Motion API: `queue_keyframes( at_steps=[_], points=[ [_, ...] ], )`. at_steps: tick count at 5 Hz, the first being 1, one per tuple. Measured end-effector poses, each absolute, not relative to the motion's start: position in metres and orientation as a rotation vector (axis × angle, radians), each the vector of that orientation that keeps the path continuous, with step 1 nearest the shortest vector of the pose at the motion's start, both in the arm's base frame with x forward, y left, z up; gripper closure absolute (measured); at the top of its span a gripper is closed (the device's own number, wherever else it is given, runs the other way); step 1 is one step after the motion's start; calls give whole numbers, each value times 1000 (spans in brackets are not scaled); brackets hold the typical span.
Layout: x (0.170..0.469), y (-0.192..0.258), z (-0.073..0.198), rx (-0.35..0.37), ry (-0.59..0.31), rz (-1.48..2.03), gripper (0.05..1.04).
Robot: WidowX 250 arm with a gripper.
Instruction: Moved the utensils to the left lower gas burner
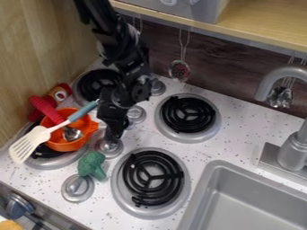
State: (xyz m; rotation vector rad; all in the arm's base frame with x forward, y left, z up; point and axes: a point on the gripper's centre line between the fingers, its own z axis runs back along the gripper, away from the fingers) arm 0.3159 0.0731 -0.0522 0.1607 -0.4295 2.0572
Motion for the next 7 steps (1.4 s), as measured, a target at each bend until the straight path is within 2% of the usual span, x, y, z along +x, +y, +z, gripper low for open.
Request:
queue_keyframes(
  at_steps=[1,2,3,4,5,7],
  points=[
    [314,86,-50,190,-432,2072,716],
    [316,93,-49,173,-451,2064,716],
    [317,95,-50,161,-448,2061,647],
    [317,99,-44,141,-467,2059,350],
    [318,102,-38,109,-443,2040,107],
    [320,102,-28,128,-405,2008,84]
  ],
)
